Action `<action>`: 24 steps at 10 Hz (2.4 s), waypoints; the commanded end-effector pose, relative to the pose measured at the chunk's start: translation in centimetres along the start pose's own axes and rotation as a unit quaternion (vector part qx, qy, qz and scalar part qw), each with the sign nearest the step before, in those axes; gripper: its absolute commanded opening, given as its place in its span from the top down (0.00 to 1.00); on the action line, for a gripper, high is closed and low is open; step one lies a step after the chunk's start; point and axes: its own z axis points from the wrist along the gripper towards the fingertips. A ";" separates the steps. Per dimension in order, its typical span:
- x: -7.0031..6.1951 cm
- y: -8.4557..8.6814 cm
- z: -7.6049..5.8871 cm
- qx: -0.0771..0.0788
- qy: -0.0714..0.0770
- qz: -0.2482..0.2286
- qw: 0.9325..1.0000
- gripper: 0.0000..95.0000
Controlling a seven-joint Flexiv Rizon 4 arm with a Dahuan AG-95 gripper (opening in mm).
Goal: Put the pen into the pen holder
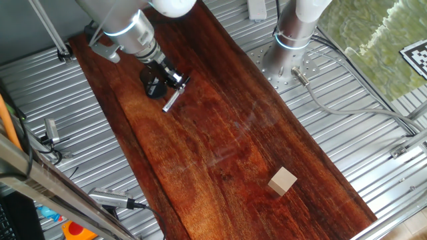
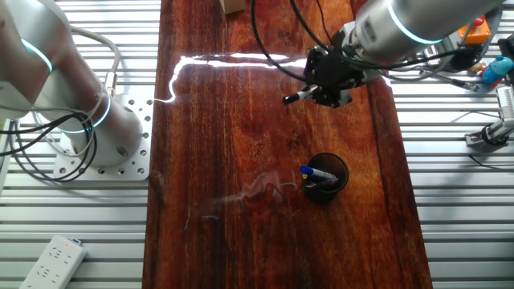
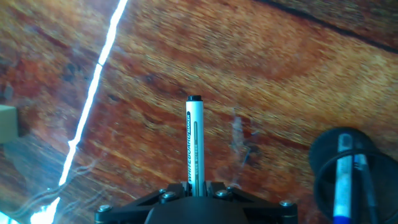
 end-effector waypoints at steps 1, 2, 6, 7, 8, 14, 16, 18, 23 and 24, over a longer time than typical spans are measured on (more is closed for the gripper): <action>0.0 0.0 0.1 0.000 -0.010 0.019 1.000 1.00; 0.0 0.0 0.1 0.004 -0.016 0.020 1.000 1.00; 0.0 0.0 0.1 0.017 -0.048 0.076 0.996 1.00; 0.0 0.0 0.1 0.021 -0.055 0.085 0.995 1.00; 0.0 0.0 0.1 0.024 -0.058 0.092 0.994 1.00; 0.0 0.0 0.1 0.041 -0.048 0.094 0.994 1.00; 0.5 -0.3 -0.1 0.035 -0.031 0.087 0.995 1.00; 1.9 -1.6 -0.6 0.024 -0.015 0.084 0.996 1.00; 7.0 -8.2 -1.0 -0.011 0.014 0.072 0.997 1.00; 7.2 -9.0 -0.8 -0.018 0.024 0.072 0.997 1.00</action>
